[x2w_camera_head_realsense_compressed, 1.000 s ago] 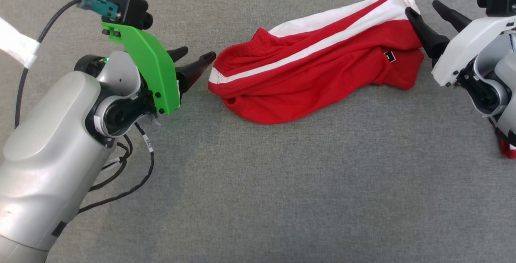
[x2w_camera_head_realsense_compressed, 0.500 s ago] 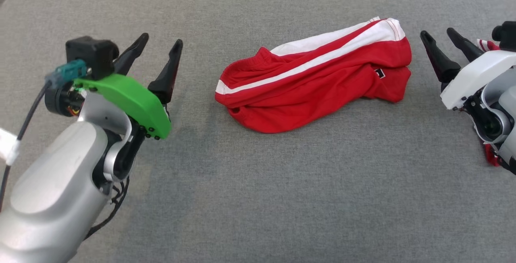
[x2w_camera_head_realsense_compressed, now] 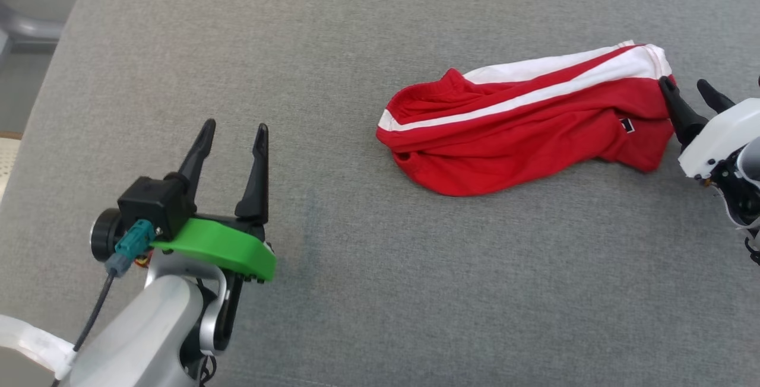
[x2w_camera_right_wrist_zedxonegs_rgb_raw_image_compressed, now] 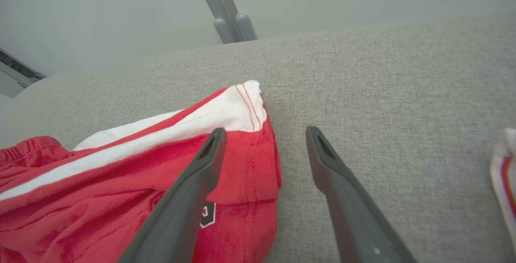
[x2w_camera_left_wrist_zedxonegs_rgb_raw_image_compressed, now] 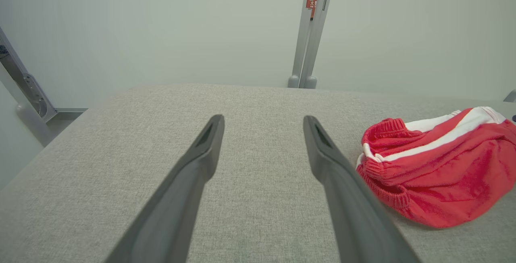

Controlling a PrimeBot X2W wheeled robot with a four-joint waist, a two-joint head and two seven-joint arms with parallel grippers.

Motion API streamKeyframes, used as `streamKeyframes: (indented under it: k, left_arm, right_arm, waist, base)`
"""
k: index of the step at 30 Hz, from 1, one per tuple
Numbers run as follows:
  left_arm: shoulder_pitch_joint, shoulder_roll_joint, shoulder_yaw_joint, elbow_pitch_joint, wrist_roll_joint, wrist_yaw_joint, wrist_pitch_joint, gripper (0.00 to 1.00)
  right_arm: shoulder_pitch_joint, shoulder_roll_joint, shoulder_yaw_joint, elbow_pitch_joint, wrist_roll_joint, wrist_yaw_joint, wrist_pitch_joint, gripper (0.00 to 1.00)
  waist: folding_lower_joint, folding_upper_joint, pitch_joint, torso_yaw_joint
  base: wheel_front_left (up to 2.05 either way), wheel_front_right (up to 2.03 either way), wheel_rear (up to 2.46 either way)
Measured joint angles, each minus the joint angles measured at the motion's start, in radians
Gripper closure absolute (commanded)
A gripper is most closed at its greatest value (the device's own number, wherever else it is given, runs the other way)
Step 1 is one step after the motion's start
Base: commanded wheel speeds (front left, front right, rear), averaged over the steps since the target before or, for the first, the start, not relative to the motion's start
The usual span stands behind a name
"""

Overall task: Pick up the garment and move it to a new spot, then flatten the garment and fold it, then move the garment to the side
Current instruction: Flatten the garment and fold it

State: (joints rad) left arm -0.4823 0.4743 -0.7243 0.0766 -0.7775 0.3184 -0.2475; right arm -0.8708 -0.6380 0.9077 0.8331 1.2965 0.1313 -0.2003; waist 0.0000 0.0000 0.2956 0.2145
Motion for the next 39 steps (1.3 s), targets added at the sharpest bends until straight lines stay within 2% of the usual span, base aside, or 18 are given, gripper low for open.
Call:
streamKeyframes:
  k: [4,11,17,18,19,20,21,24,32,39]
  left_arm:
    - [0.063,-0.040,0.021,0.028,0.012,-0.004,-0.010,0.00]
    - [0.139,-0.109,0.075,0.063,0.022,-0.048,-0.014,0.00]
    - [0.166,-0.156,0.122,0.075,0.062,-0.090,-0.014,0.00]
    - [0.168,-0.164,0.129,0.077,0.076,-0.097,-0.014,0.00]
    - [0.170,-0.173,0.135,0.080,0.087,-0.102,-0.014,0.00]
    - [0.171,-0.178,0.139,0.081,0.093,-0.107,-0.014,0.00]
    - [0.174,-0.183,0.145,0.083,0.098,-0.112,-0.014,0.00]
    - [0.186,-0.198,0.167,0.091,0.112,-0.125,-0.014,0.00]
    - [0.222,-0.238,0.196,0.125,0.147,-0.166,-0.015,0.00]
    - [0.253,-0.250,0.233,0.150,0.163,-0.188,-0.015,0.00]
  right_arm:
    - [0.000,-0.013,0.008,0.055,0.045,0.000,0.074,0.00]
    - [0.005,-0.014,-0.001,0.121,0.147,0.000,0.233,0.00]
    - [0.005,0.002,-0.008,0.166,0.190,0.000,0.309,0.00]
    - [0.004,0.004,-0.009,0.169,0.191,0.000,0.311,0.53]
    - [0.003,0.006,-0.012,0.172,0.193,0.000,0.307,0.71]
    - [0.003,0.008,-0.015,0.172,0.195,0.000,0.296,0.95]
    - [0.003,0.012,-0.020,0.172,0.197,-0.001,0.270,1.00]
    - [0.006,0.032,-0.025,0.149,0.196,-0.001,0.195,1.00]
    - [0.091,0.021,-0.039,0.055,0.188,-0.001,0.015,1.00]
    - [0.167,0.011,-0.049,-0.007,0.166,0.000,-0.049,1.00]
  waist:
    - [0.0000,0.0000,0.002,0.047]
    - [0.0000,0.0000,-0.009,0.118]
    - [-0.0001,0.0000,-0.024,0.144]
    - [-0.0001,0.0000,-0.024,0.147]
    - [0.0000,0.0000,-0.023,0.150]
    - [0.0000,0.0000,-0.022,0.151]
    - [0.0000,0.0000,-0.020,0.152]
    - [0.0000,0.0000,-0.025,0.152]
    - [0.0000,0.0000,-0.054,0.119]
    - [0.0000,0.0000,-0.088,0.051]
  base:
    - [0.00,0.00,0.00]
    - [0.00,0.00,0.00]
    - [0.00,0.00,0.00]
    - [0.00,0.00,0.00]
    - [0.00,0.00,0.00]
    - [0.00,0.00,0.00]
    - [0.00,0.00,0.00]
    - [0.00,0.00,0.00]
    - [0.00,0.00,0.00]
    - [0.00,0.00,0.00]
